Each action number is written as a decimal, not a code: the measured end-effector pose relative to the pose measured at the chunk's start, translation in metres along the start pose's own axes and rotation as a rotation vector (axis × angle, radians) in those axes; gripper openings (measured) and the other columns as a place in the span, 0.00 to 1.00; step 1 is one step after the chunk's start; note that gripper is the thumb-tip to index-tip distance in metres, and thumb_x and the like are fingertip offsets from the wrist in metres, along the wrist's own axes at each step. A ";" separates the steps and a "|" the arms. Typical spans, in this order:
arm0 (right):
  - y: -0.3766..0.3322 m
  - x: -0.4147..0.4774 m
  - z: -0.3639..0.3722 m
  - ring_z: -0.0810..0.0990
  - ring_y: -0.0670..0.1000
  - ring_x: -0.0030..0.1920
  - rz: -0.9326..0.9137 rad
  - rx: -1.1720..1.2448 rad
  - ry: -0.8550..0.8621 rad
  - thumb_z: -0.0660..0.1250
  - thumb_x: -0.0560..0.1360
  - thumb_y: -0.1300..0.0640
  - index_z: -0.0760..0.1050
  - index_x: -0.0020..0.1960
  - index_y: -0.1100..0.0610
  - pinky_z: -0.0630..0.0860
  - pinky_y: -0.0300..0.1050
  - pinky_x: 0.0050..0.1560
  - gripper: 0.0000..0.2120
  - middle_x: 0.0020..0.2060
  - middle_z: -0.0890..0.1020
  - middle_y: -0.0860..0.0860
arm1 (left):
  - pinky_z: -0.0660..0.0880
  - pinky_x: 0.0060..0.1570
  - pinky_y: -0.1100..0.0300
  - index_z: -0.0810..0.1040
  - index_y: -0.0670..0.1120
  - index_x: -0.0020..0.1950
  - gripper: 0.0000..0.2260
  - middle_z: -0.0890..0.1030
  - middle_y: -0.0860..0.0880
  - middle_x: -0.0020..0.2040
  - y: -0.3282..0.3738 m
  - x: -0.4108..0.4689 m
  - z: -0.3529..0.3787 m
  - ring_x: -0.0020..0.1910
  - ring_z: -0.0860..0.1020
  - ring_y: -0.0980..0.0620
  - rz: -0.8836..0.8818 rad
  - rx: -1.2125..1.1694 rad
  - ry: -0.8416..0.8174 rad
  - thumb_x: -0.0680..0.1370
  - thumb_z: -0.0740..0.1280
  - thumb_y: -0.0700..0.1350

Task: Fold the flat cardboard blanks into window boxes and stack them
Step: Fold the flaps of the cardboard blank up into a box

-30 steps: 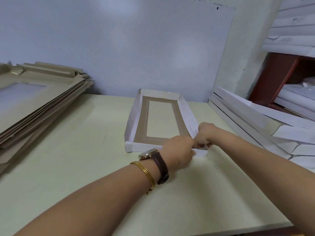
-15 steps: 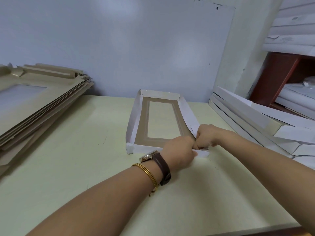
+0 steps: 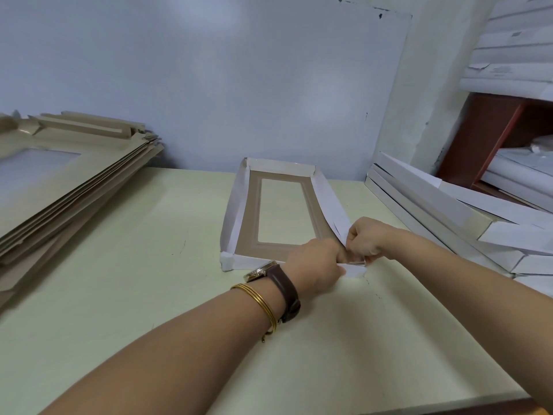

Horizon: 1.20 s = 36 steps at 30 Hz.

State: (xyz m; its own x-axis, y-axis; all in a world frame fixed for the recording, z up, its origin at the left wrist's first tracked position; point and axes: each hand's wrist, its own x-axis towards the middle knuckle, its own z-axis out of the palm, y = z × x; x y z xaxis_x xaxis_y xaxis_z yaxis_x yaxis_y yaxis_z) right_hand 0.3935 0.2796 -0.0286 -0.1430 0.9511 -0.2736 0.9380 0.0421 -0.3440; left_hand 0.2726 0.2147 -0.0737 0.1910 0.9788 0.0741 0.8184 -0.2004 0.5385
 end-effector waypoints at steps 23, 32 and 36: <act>0.005 -0.034 0.013 0.57 0.55 0.68 -0.321 -0.282 -0.065 0.67 0.70 0.52 0.76 0.44 0.46 0.60 0.44 0.57 0.03 0.64 0.64 0.54 | 0.62 0.29 0.63 0.65 0.44 0.52 0.23 0.66 0.51 0.43 -0.003 0.004 -0.015 0.37 0.67 0.54 -0.117 -0.087 0.051 0.69 0.76 0.47; -0.006 -0.028 0.032 0.71 0.38 0.28 -0.608 -0.084 0.004 0.64 0.71 0.67 0.64 0.32 0.50 0.65 0.30 0.31 0.17 0.27 0.68 0.43 | 0.72 0.35 0.60 0.66 0.47 0.48 0.15 0.71 0.49 0.44 -0.012 0.006 -0.028 0.42 0.71 0.50 -0.215 -0.407 0.052 0.68 0.68 0.34; -0.013 -0.026 0.043 0.73 0.46 0.32 -0.666 -0.037 0.037 0.66 0.74 0.64 0.73 0.35 0.53 0.66 0.33 0.32 0.11 0.30 0.76 0.47 | 0.69 0.33 0.61 0.68 0.48 0.43 0.16 0.71 0.50 0.38 -0.013 -0.002 -0.037 0.35 0.70 0.53 -0.235 -0.718 0.186 0.57 0.60 0.39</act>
State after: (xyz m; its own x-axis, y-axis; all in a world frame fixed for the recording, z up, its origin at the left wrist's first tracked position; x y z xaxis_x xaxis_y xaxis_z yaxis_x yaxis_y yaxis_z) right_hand 0.3715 0.2408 -0.0559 -0.6851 0.7282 0.0175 0.6635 0.6338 -0.3975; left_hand 0.2414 0.2171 -0.0501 -0.0903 0.9959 -0.0042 0.2621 0.0279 0.9646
